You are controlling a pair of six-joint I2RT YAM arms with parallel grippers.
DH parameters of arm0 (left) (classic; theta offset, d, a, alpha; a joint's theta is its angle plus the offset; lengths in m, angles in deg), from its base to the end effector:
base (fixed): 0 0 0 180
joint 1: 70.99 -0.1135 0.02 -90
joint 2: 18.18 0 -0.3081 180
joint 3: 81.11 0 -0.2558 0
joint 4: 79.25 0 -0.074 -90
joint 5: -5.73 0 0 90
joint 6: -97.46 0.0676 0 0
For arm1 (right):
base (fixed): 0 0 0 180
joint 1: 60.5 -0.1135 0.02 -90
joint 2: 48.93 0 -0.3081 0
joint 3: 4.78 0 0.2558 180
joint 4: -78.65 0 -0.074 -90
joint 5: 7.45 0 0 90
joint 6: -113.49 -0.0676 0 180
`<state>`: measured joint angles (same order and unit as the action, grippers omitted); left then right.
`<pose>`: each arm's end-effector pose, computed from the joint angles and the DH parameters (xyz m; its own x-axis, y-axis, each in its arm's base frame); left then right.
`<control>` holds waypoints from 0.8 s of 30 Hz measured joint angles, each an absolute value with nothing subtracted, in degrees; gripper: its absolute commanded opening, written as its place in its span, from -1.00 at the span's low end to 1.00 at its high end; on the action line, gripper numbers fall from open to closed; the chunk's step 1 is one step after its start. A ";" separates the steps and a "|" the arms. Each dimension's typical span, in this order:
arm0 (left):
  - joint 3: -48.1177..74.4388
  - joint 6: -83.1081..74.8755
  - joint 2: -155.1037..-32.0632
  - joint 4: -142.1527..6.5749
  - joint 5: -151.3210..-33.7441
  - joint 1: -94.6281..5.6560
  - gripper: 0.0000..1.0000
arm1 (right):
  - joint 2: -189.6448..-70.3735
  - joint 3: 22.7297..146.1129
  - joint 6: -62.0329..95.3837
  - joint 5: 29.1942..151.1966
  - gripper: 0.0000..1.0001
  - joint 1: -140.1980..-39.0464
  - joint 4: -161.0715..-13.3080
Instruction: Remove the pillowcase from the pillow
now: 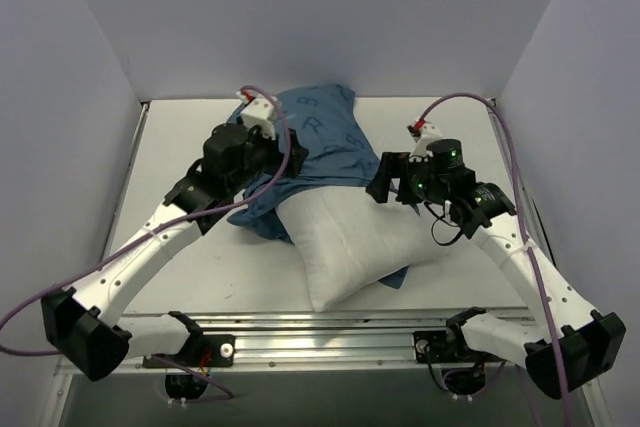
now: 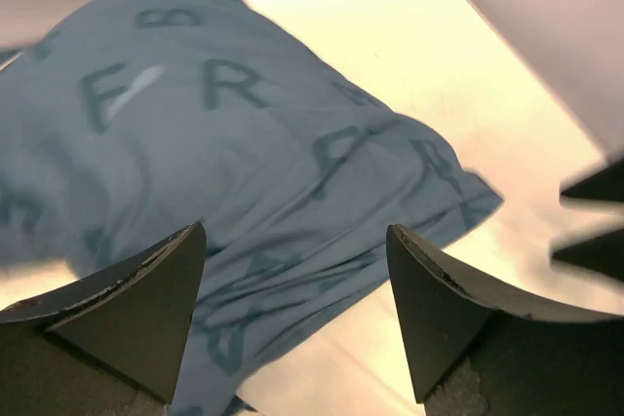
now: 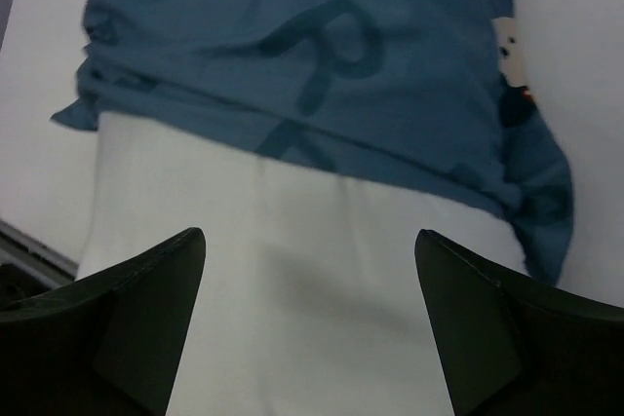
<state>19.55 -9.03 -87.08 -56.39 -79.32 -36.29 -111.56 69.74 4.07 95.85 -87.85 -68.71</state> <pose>0.2489 -0.1652 0.4169 -0.3109 -0.1287 -0.9417 0.4272 0.8661 -0.2594 0.2232 0.1330 0.3903 -0.5090 0.1010 -0.8548 -0.4972 0.7761 0.3878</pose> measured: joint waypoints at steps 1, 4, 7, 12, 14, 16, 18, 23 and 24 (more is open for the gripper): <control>16.08 -5.20 -90.51 -55.55 -81.66 -35.02 0.67 | -112.13 68.93 4.03 97.49 0.70 -83.81 -69.61; 7.73 2.56 -99.91 -53.76 -86.51 -33.03 0.68 | -113.13 66.54 3.81 99.99 0.73 -78.23 -71.16; -0.29 8.46 -109.68 -50.37 -90.45 -31.63 0.68 | -113.24 65.32 3.48 101.95 0.76 -77.80 -71.29; -13.76 15.41 -124.13 -41.87 -94.99 -29.03 0.70 | -113.22 64.73 3.13 102.65 0.80 -77.53 -72.96; -16.75 16.94 -127.56 -39.16 -97.18 -28.29 0.70 | -113.24 63.83 2.96 102.65 0.82 -77.29 -73.59; -18.30 17.81 -129.51 -37.04 -98.25 -28.16 0.55 | -113.33 62.54 2.78 102.67 0.82 -77.29 -74.11; -20.08 18.25 -131.30 -35.51 -98.66 -28.31 0.18 | -113.81 61.32 2.56 102.96 0.83 -77.53 -74.49; -21.50 17.05 -133.20 -35.14 -98.14 -28.86 -0.95 | -116.74 59.57 2.10 102.65 0.69 -81.45 -77.13; -21.50 16.57 -133.29 -35.12 -98.12 -29.10 -0.95 | -117.31 59.29 2.08 102.48 0.45 -82.52 -77.92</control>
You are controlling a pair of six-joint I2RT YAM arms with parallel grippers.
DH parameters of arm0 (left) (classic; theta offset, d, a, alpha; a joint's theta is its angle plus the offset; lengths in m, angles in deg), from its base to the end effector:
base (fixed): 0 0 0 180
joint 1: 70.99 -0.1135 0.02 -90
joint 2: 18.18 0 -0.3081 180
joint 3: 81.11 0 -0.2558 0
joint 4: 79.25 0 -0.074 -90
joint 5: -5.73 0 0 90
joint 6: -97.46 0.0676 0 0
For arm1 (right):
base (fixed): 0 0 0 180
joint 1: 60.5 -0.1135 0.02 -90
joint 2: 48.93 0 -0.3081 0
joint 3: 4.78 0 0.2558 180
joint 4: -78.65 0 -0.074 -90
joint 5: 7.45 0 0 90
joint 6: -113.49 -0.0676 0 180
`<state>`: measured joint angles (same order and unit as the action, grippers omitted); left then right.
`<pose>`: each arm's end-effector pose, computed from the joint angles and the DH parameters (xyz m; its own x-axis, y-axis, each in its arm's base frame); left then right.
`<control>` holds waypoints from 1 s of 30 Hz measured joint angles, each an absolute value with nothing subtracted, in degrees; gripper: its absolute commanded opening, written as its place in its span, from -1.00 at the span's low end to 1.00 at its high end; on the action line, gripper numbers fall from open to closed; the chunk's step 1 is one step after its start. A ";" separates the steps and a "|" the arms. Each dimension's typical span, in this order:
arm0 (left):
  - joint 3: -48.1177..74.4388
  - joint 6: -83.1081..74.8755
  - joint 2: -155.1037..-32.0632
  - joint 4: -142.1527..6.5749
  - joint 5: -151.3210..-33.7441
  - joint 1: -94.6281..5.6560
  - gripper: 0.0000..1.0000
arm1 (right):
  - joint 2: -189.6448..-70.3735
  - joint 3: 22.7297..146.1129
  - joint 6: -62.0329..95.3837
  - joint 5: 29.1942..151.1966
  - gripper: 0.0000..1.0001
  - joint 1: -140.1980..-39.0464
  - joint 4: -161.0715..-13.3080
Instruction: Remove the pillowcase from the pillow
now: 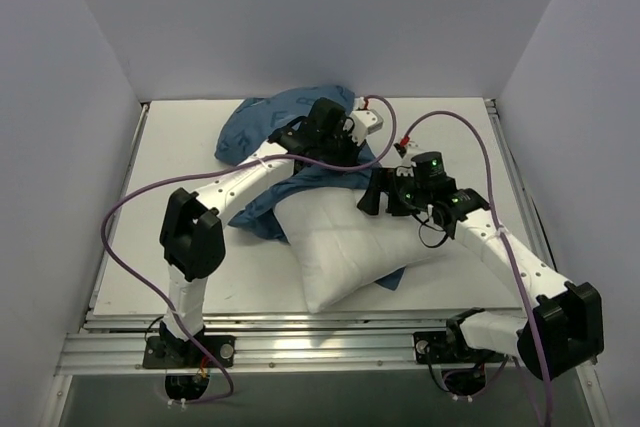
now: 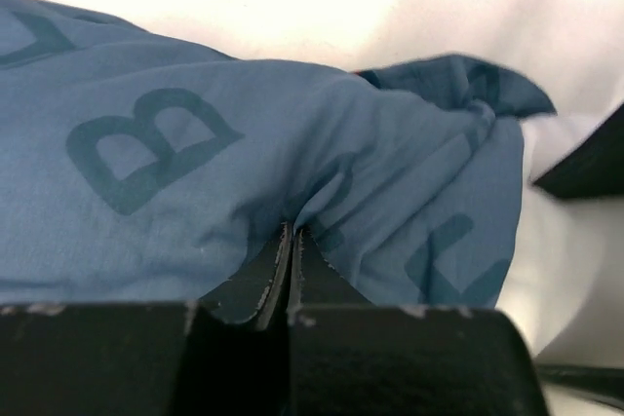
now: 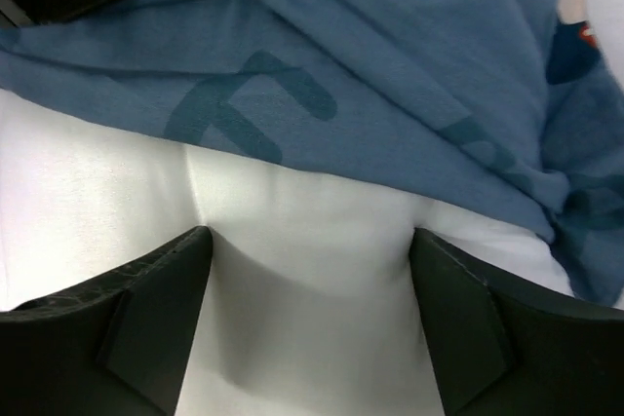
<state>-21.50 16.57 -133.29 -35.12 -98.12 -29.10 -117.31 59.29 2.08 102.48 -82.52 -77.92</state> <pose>0.3720 -0.3554 0.3284 -0.3365 0.5083 -0.7927 0.8511 0.5244 -0.0250 0.2540 0.1276 0.3167 -0.6325 0.1144 -0.7661 -0.4310 0.7698 0.4708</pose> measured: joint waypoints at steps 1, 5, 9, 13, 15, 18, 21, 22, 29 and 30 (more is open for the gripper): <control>-21.45 15.93 -133.29 -35.12 -98.10 -29.42 -0.95 | -117.96 58.87 1.93 102.26 0.13 -83.48 -79.10; -20.77 13.05 -133.27 -37.28 -96.52 -31.15 -0.95 | -121.33 57.54 0.90 101.91 -1.00 -86.25 -83.10; -19.27 7.21 -133.27 -39.60 -92.39 -33.66 -0.95 | -121.18 57.60 0.92 100.71 -1.00 -89.47 -84.26; -19.24 0.39 -133.27 -41.39 -86.23 -37.36 -0.95 | -116.63 58.89 1.03 99.46 -1.00 -91.30 -82.31; -19.27 -3.06 -133.24 -42.33 -81.70 -39.48 -0.95 | -113.37 60.53 1.12 99.09 -1.00 -91.30 -80.17; -19.27 -7.76 -133.05 -42.75 -75.67 -43.02 -0.95 | -109.13 63.57 1.34 98.41 -1.00 -91.30 -76.06; -19.27 -10.69 -132.94 -42.59 -69.77 -46.87 -0.95 | -106.05 65.93 1.71 97.65 -1.00 -91.30 -71.49; -19.29 -11.41 -132.94 -42.16 -68.22 -48.05 -0.95 | -105.29 66.48 1.86 97.21 -1.00 -91.30 -70.29; -19.38 -15.21 -132.94 -39.58 -66.16 -52.92 -0.95 | -104.30 67.79 1.93 94.72 -1.00 -91.67 -66.73; -19.35 -15.30 -132.94 -39.49 -66.16 -53.25 -0.95 | -104.30 67.79 1.88 94.24 -1.00 -91.67 -66.53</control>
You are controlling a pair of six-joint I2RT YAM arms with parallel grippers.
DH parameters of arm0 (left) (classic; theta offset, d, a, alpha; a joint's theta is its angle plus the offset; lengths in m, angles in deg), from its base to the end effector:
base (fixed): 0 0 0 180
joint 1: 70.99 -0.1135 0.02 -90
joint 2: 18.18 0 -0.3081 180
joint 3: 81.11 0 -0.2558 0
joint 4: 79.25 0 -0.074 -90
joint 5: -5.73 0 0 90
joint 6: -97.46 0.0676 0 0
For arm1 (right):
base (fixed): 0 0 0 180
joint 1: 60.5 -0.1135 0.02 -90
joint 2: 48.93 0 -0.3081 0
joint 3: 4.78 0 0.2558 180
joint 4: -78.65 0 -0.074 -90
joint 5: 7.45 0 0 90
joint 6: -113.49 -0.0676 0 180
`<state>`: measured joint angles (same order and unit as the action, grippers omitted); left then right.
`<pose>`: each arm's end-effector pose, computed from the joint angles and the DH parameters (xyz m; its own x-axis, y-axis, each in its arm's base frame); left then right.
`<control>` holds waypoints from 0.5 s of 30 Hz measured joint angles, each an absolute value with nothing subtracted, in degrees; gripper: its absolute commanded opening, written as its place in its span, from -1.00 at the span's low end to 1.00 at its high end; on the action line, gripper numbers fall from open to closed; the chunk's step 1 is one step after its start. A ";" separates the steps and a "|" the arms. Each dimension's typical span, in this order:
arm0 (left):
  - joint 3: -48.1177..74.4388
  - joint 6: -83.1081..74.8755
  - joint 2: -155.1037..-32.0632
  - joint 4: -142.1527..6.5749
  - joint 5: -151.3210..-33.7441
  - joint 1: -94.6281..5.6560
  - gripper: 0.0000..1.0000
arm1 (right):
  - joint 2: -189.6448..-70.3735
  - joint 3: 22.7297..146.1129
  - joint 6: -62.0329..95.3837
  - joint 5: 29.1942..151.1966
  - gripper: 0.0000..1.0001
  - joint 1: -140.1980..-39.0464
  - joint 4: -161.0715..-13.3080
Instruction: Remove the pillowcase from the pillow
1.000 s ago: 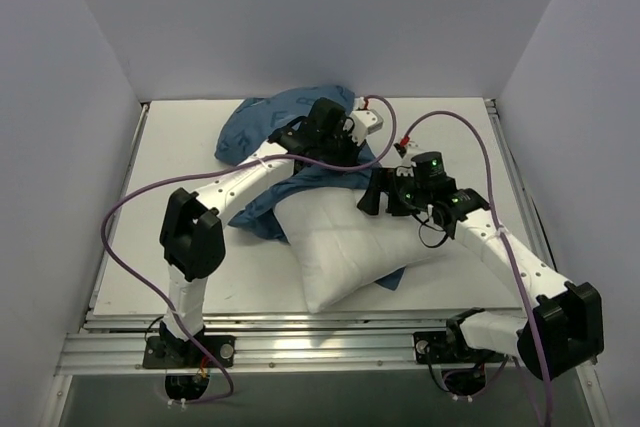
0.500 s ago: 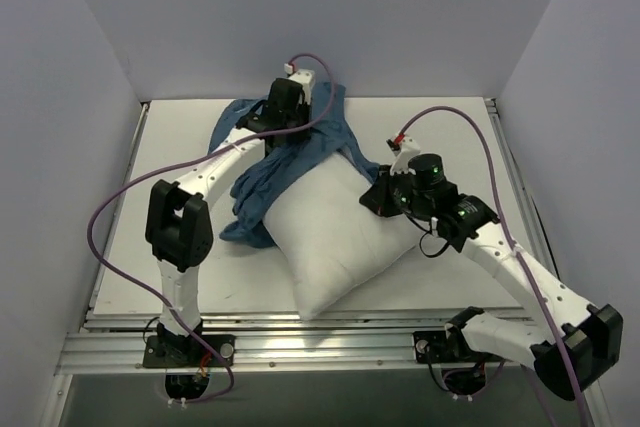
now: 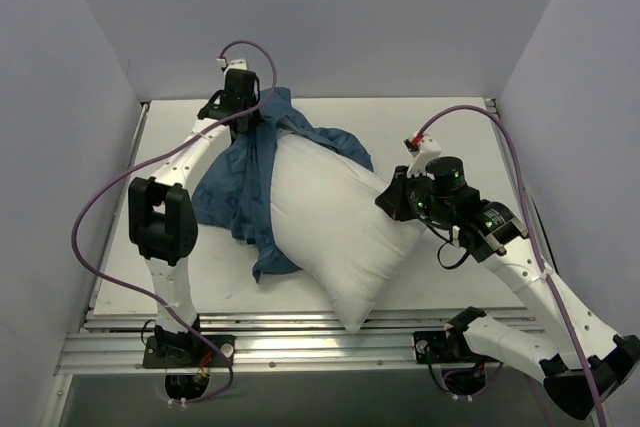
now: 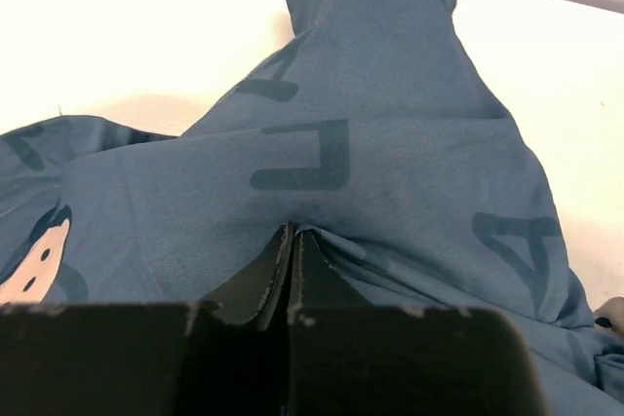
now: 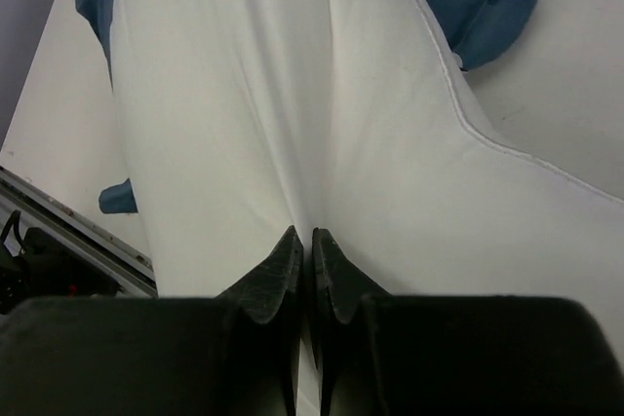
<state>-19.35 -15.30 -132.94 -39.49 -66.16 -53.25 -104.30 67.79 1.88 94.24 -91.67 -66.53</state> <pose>0.4977 -0.1372 0.3270 -0.5394 -0.2135 -0.8145 -0.1711 0.9749 -0.1423 0.1836 0.1271 0.4002 -0.4883 0.1261 -0.8635 -0.5294 0.7438 0.4080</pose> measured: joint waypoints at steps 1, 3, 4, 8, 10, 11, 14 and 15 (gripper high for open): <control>-19.22 -15.37 -132.94 -39.51 -66.23 -53.49 -0.95 | -104.30 67.79 1.88 93.52 -1.00 -91.67 -66.35; -18.33 -15.48 -132.59 -40.08 -67.61 -53.93 -0.91 | -104.50 67.83 1.95 92.09 -0.93 -91.70 -65.90; -17.47 -15.48 -132.24 -40.56 -68.48 -54.01 -0.84 | -104.91 68.07 2.08 91.50 -0.71 -91.72 -65.41; -12.53 -14.75 -128.65 -44.17 -69.53 -54.56 -0.14 | -107.82 71.51 4.11 88.55 -0.18 -92.07 -60.45; -9.02 -15.13 -125.22 -45.59 -69.53 -54.60 0.26 | -109.29 73.49 5.47 87.59 0.00 -92.94 -59.91; -7.38 -15.30 -122.95 -45.83 -69.64 -54.54 0.33 | -110.16 74.50 5.88 86.89 0.19 -93.79 -59.99; -2.87 -17.25 -114.97 -46.18 -70.88 -53.66 0.63 | -113.31 77.04 7.50 84.60 0.52 -97.38 -60.87; -1.56 -17.81 -112.24 -46.18 -71.28 -53.27 0.67 | -114.53 77.71 8.16 83.18 0.59 -98.87 -61.20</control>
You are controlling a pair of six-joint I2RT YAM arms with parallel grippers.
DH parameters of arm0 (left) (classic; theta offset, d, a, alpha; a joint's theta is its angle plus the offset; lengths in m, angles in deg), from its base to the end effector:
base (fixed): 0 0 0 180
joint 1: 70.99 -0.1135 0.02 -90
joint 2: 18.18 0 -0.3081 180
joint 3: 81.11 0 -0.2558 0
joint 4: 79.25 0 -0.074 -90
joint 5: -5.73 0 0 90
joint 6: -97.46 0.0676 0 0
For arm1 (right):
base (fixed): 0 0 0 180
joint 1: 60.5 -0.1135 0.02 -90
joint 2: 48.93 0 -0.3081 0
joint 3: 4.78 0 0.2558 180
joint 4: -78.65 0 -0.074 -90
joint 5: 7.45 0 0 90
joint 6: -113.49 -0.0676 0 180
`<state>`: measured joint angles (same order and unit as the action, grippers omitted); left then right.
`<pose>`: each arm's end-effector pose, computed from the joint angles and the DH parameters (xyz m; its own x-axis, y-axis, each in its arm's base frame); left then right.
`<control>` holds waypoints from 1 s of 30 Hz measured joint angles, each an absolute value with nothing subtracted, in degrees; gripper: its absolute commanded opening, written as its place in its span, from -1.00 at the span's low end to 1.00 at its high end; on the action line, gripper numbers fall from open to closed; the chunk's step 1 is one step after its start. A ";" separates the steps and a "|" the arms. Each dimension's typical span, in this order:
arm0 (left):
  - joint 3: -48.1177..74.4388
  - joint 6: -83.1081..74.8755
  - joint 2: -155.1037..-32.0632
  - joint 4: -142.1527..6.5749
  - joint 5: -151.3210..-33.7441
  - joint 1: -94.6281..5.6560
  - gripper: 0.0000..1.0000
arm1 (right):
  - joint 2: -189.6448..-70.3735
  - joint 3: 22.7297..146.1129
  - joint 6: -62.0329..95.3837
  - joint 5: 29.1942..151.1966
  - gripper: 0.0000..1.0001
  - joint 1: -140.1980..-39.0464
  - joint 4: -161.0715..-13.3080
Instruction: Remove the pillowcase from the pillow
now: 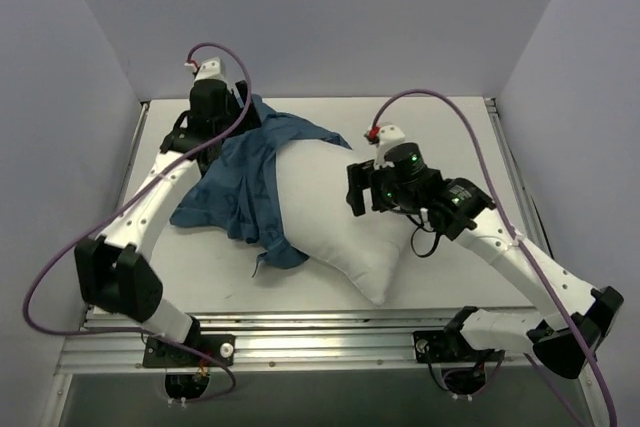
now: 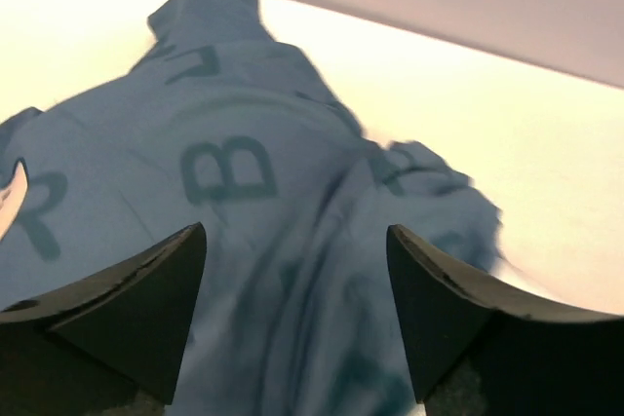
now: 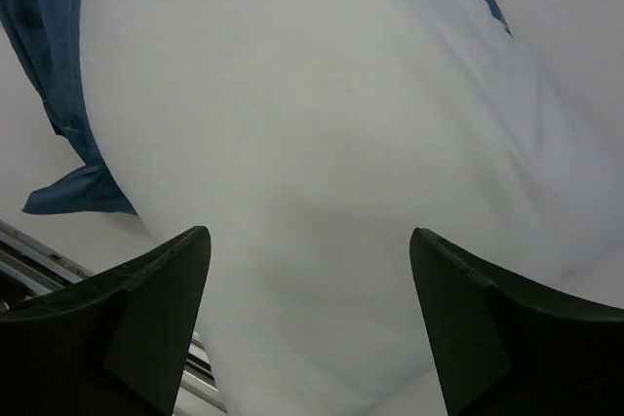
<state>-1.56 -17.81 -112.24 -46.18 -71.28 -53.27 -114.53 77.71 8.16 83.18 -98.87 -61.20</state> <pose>0.4057 -0.1137 0.3865 -0.4317 -0.2987 -0.8511 -0.0874 0.9530 -0.2902 0.2093 0.1667 0.4125 -0.4648 -0.0308 -0.8849 -0.5244 0.8148 0.2471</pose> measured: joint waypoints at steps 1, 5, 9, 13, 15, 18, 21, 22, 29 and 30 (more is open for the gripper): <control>-0.16 -18.67 -109.18 -46.18 -71.69 -52.90 0.71 | -115.91 78.19 8.66 81.58 0.64 -100.59 -61.76; 6.98 -20.79 -97.31 -45.98 -73.46 -51.57 0.78 | -121.90 78.83 11.81 75.90 0.85 -108.18 -64.74; 18.35 -22.45 -87.13 -45.59 -75.93 -51.30 0.78 | -127.97 78.87 16.42 72.36 0.94 -114.41 -68.43; 31.29 -24.04 -80.28 -45.11 -80.11 -50.54 0.78 | -132.76 78.87 21.27 70.96 0.99 -118.06 -72.74; 37.06 -24.94 -77.66 -45.02 -81.59 -49.95 0.77 | -135.01 78.85 23.35 70.19 1.00 -118.75 -75.01; 42.89 -26.01 -74.30 -45.63 -82.64 -49.69 0.77 | -138.55 78.63 25.45 67.81 0.96 -118.75 -78.53; 46.35 -27.19 -72.37 -46.86 -83.01 -49.64 0.75 | -141.61 77.49 26.67 65.36 0.55 -118.60 -82.70; 47.20 -27.69 -72.31 -47.93 -83.10 -49.64 0.74 | -142.53 77.32 26.89 64.77 0.09 -118.56 -83.93; 49.52 -29.62 -76.46 -55.20 -82.18 -46.87 0.69 | -144.39 77.04 27.02 63.33 -1.00 -118.23 -89.28; 49.60 -29.68 -77.33 -56.45 -81.55 -46.23 0.66 | -144.39 76.99 26.98 63.33 -1.00 -118.21 -89.52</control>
<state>49.60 -29.68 -77.33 -56.45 -81.55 -46.23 -144.39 76.99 26.98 63.33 -118.21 -89.52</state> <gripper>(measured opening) 0.853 0.029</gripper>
